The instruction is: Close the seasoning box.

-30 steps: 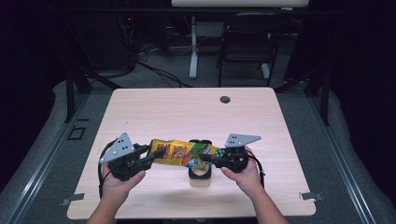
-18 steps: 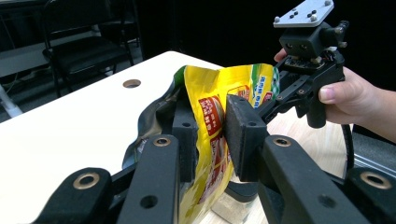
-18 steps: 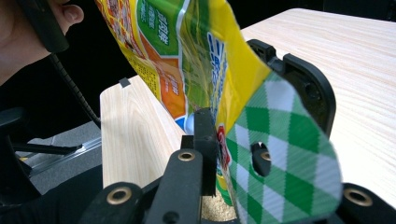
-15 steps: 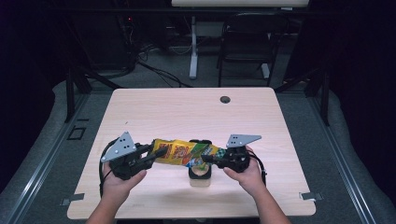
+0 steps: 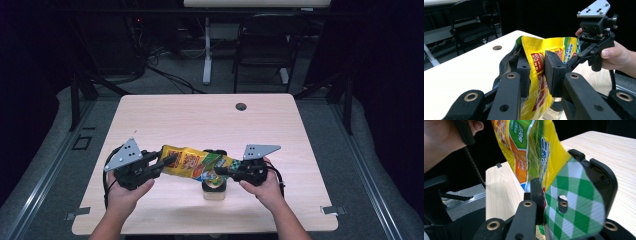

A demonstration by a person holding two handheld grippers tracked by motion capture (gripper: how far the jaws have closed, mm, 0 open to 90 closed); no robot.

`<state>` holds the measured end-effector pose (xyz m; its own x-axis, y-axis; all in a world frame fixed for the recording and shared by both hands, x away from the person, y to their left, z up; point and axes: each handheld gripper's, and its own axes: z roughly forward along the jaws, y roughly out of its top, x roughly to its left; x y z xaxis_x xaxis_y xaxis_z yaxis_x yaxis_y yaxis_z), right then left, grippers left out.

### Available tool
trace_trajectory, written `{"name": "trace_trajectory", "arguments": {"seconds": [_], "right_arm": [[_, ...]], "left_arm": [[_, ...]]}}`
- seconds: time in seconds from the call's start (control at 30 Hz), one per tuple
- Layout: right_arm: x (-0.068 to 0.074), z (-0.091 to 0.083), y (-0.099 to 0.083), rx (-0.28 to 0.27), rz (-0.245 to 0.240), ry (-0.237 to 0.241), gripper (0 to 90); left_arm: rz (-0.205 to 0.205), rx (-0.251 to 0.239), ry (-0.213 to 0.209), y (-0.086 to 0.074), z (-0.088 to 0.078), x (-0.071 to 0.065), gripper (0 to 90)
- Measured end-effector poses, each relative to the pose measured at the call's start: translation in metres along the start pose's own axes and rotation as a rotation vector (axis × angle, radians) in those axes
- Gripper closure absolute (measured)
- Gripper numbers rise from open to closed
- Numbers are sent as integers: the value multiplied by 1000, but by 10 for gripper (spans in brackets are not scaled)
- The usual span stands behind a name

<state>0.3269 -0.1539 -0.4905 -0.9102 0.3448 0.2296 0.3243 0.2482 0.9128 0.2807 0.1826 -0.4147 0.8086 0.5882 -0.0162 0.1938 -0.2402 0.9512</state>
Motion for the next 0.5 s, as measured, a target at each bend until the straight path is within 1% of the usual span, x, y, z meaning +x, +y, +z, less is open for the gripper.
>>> {"name": "trace_trajectory", "arguments": {"seconds": [0.23, 0.3, 0.37, 0.5], "right_arm": [[-2, -1, 0, -28, 21, 47, 900], [-2, -1, 0, -34, 25, 58, 900], [-3, -1, 0, -42, 28, 67, 900], [-3, 1, 0, -42, 31, 57, 900]], "left_arm": [[6, 5, -9, 2, -1, 3, 748], [6, -4, -15, 1, -1, 4, 747], [13, 6, -9, 2, -1, 5, 745], [12, 9, 0, 1, -1, 5, 744]]}}
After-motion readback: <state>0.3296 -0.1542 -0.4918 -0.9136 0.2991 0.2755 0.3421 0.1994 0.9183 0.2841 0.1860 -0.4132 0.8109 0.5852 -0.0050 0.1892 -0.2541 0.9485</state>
